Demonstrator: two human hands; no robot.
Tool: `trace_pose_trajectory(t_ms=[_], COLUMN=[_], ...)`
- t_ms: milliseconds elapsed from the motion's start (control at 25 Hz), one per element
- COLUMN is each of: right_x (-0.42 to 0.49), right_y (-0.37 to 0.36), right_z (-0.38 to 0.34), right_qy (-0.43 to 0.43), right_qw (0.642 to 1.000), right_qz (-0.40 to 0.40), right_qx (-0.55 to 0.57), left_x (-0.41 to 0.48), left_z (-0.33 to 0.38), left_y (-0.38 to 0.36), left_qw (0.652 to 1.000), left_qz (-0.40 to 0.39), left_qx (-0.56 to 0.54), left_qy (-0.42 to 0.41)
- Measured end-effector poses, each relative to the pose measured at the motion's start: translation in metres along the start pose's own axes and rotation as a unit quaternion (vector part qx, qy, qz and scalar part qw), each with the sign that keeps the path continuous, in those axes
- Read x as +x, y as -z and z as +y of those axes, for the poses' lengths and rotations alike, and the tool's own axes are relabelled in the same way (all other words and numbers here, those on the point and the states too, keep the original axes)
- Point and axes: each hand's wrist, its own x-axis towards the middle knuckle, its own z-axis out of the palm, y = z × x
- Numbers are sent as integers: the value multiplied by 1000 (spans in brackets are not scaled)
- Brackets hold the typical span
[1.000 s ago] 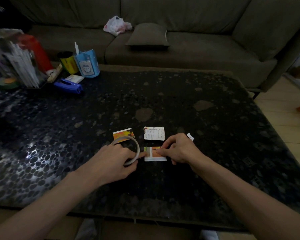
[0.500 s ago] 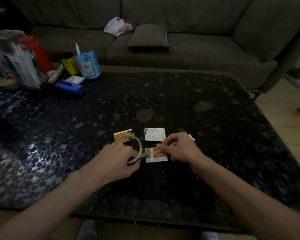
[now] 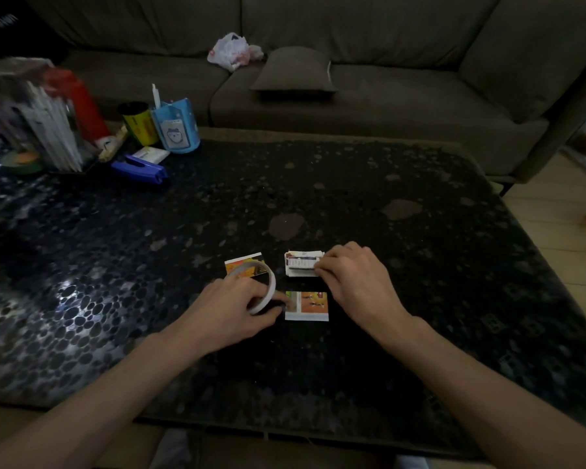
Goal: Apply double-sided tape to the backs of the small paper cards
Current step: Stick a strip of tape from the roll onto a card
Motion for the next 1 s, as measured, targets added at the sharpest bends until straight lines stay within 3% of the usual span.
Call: trace_pose_trajectory(t_ms=[320,440,520,680,800,920,1000], right_x=[-2,-9,-13,-21,-25,-23,-16], right_y=[4,15,20,20,20,17,15], right_z=[-1,-2,-7,-13,-11,-13,-12], right_qy=[3,28,79,153,157,45,-97], right_qw=[1000,997,992,983,982,982,942], right_qz=[-5,61,86,84,85,53,0], right_qx=[29,33,41,54,56,173,321], left_x=[4,6,10,14,19,19,18], left_z=[3,3,5,9,2,-4,-4], left_y=[1,-1,0,7,1,-4,-4], left_qw=[993,982,953,851,847,857,869], left_qz=[74,111,122,93,107,112,113], left_qx=[-86,-143,-251,-469,-455,-442,-437], left_qy=[16,62,115,219,253,239,200])
